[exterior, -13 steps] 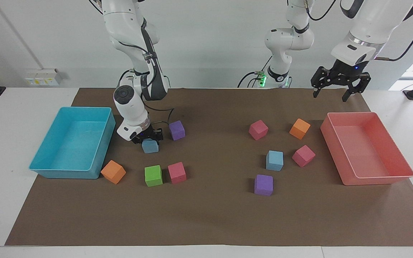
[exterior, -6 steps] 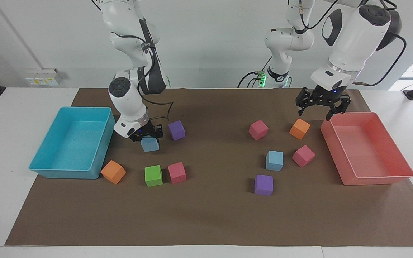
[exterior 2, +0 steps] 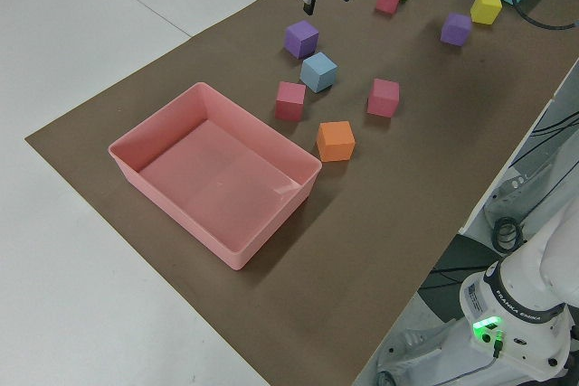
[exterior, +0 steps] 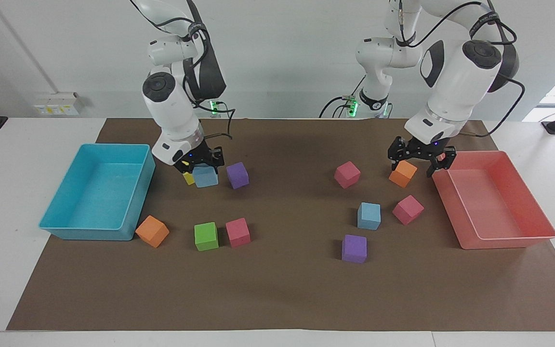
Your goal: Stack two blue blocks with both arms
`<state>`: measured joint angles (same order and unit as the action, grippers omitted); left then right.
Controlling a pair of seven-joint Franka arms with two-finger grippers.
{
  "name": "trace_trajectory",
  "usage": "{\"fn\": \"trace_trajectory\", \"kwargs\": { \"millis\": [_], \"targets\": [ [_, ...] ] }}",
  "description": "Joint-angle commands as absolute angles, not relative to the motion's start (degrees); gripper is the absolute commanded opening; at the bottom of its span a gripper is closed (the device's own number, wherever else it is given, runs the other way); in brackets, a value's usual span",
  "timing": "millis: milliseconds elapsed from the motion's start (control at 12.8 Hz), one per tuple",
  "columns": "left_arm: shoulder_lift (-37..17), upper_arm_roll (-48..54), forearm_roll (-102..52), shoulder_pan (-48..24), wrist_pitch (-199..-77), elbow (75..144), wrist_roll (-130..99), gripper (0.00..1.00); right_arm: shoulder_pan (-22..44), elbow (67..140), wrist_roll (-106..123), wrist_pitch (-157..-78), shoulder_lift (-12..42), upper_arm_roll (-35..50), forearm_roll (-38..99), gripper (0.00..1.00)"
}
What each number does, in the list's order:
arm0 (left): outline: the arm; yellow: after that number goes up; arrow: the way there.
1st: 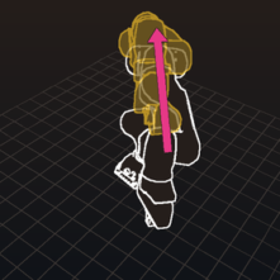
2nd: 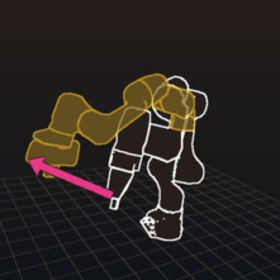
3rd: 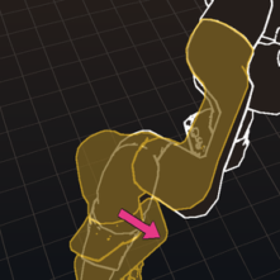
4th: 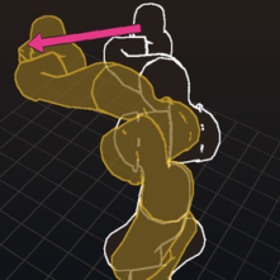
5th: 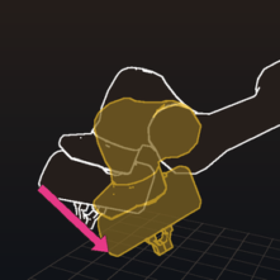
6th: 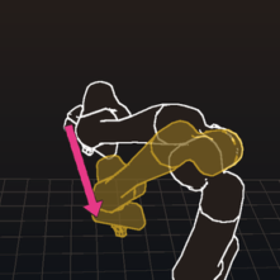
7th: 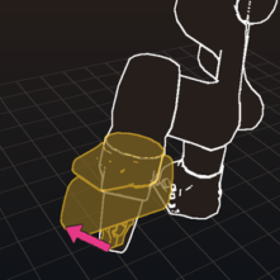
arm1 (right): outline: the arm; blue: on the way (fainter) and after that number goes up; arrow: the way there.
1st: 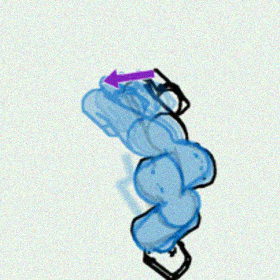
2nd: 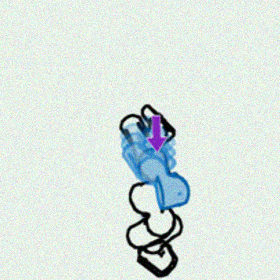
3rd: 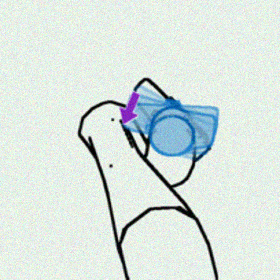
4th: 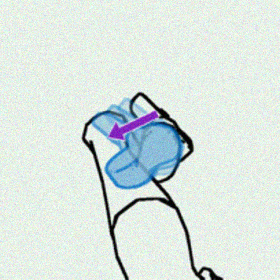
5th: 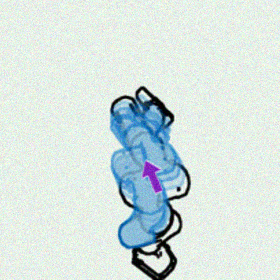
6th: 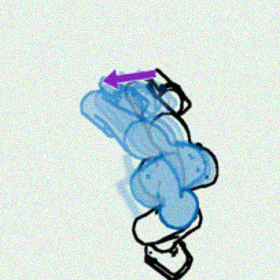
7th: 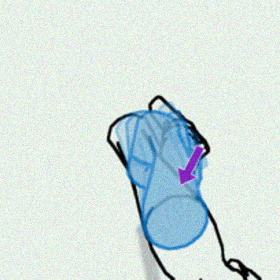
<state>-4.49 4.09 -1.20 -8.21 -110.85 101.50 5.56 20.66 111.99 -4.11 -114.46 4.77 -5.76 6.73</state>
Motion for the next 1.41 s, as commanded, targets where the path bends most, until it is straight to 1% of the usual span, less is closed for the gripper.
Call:
{"fn": "trace_trajectory", "kwargs": {
  "millis": [0, 78, 235, 314, 549, 706, 863, 941, 1176, 1333],
  "targets": [
    [-7.3, 3.3, -1.4, -9.9, -115.0, 102.5, 4.6, 1.0, 25.3, 104.8, -13.1, -112.9, 10.9, -5.7, 5.2, 0.0],
    [-8.9, 3.3, -1.4, -10.0, -116.4, 102.5, 4.5, 1.0, 27.1, 101.5, -15.6, -112.2, 13.5, -5.7, 5.2, 0.0],
    [-12.0, 3.2, -1.3, -11.1, -118.6, 102.5, 2.8, 1.0, 30.7, 97.5, -20.1, -112.1, 17.7, -5.7, 5.3, 0.0],
    [-12.5, 3.2, -1.3, -11.0, -120.0, 103.0, 2.7, 1.0, 32.6, 96.2, -22.4, -112.3, 20.1, -5.8, 5.3, 0.0],
    [-12.6, 3.3, -1.3, -11.2, -124.6, 106.6, 2.7, 1.0, 36.0, 88.0, -29.6, -112.8, 28.0, -5.7, 5.4, 0.0],
    [-13.2, 3.3, -1.3, -11.4, -128.3, 109.1, 2.6, 1.0, 37.4, 87.5, -32.1, -114.9, 29.9, -5.7, 5.9, 0.0],
    [-14.5, 3.2, -1.3, -12.1, -129.5, 109.3, 1.8, 1.0, 39.4, 87.5, -34.1, -117.7, 31.3, -5.7, 6.0, 0.0],
    [-14.7, 3.3, -1.3, -12.1, -130.8, 109.4, 1.4, 1.0, 40.1, 87.7, -34.1, -119.4, 31.5, -5.7, 6.3, 0.0],
    [-14.8, 3.3, -1.3, -12.0, -131.9, 109.6, 1.3, 1.0, 40.1, 88.8, -33.6, -121.4, 31.5, -5.6, 6.6, 0.0],
    [-16.6, 3.2, -1.3, -12.7, -133.1, 109.6, 0.3, 1.0, 40.7, 90.3, -33.5, -123.0, 31.5, -5.6, 6.5, 0.0]
  ]
}}
